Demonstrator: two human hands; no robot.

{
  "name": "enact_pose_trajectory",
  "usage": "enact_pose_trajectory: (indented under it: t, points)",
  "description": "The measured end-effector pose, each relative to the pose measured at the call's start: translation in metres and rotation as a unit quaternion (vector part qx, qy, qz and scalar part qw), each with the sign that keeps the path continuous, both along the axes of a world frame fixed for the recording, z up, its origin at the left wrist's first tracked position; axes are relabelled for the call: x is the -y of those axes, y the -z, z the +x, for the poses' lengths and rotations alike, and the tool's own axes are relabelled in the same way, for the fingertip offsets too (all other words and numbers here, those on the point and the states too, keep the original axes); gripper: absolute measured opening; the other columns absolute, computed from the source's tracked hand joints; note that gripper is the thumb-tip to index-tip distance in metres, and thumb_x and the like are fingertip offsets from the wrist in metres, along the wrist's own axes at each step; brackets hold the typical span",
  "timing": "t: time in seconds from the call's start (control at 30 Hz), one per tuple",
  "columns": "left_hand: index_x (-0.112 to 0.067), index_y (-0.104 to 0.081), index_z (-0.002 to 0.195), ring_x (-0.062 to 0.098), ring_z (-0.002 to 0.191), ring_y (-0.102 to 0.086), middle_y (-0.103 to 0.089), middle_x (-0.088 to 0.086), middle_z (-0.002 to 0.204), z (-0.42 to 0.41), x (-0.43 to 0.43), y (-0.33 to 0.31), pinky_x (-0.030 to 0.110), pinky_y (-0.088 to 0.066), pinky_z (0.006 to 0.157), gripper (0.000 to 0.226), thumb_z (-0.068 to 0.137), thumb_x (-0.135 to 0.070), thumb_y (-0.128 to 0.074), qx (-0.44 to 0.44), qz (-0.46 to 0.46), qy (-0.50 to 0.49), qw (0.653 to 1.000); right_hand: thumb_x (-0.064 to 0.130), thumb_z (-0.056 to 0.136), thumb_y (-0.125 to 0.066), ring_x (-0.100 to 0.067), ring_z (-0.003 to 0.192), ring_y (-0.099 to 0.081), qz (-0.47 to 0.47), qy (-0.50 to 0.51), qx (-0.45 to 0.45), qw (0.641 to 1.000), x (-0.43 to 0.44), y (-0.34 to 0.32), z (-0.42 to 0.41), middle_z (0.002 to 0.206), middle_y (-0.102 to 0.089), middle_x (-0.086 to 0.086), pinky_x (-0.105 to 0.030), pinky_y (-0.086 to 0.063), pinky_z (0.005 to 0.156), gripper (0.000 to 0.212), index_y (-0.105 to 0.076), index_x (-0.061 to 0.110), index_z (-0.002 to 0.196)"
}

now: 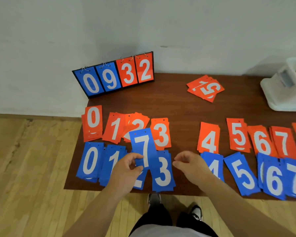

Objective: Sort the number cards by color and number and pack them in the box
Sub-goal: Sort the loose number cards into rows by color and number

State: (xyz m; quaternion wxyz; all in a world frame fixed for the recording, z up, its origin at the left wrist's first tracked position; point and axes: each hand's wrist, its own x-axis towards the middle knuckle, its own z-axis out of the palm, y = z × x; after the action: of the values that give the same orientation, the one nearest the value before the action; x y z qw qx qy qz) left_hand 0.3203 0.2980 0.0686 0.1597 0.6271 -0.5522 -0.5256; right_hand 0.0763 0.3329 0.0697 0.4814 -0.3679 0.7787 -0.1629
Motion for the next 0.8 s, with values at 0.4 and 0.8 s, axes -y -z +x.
enact_pose_trajectory:
  t: [0.4,0.8]
  points:
    - [-0.039,-0.063,0.116,0.004,0.064,-0.054,-0.057,-0.007,0.092,-0.140,0.007,-0.018,0.014,-0.041,0.054,0.032,0.096,-0.015,-0.068,-0.068,0.001,0.198,0.978,0.008,0.093,-0.069,-0.009,0.081,-0.062,-0.124,0.138,0.034,0.982,-0.030,-0.037,-0.088,0.094,-0.066,0.006,-0.019,-0.046,0.065,0.018,-0.069,0.026,0.098]
    - [-0.035,-0.061,0.109,0.006,0.068,-0.055,-0.055,-0.006,0.093,-0.355,-0.053,-0.001,0.030,-0.052,0.061,0.029,0.094,-0.010,-0.066,-0.019,-0.061,0.324,0.944,0.010,0.094,-0.067,-0.016,0.093,-0.066,-0.088,0.229,-0.061,0.968,-0.141,-0.024,-0.268,0.098,-0.069,0.008,-0.036,-0.056,0.078,0.020,-0.066,0.029,0.095]
